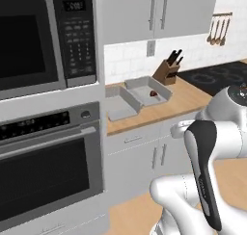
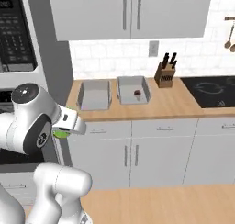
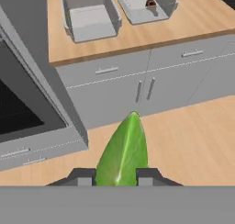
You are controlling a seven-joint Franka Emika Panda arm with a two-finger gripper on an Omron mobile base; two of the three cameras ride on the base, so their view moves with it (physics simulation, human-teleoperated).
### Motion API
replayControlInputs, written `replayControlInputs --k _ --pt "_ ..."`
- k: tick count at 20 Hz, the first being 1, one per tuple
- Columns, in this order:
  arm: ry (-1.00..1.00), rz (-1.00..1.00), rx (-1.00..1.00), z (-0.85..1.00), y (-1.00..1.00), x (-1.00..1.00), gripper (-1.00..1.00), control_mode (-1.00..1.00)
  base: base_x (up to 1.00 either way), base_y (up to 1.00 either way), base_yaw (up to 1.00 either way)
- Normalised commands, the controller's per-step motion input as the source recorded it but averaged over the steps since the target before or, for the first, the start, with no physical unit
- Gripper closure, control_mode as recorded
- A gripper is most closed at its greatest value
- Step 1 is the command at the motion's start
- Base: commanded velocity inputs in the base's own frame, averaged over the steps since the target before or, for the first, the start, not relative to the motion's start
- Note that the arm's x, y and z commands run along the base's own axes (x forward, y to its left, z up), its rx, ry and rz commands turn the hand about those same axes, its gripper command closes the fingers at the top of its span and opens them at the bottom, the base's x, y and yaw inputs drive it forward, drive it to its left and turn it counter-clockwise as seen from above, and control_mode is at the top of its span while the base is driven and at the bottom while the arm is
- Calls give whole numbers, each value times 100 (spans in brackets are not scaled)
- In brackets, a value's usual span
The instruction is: Place one lemon wedge and one chicken drumstick in each tupperware on the nearby counter, to pack two identical lunches.
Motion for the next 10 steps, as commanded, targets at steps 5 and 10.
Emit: replayControlInputs --k 5,10 --pt "0 0 0 0 0 0 100 100 100 -90 23" --pt "0 0 0 0 0 0 100 100 100 -53 28"
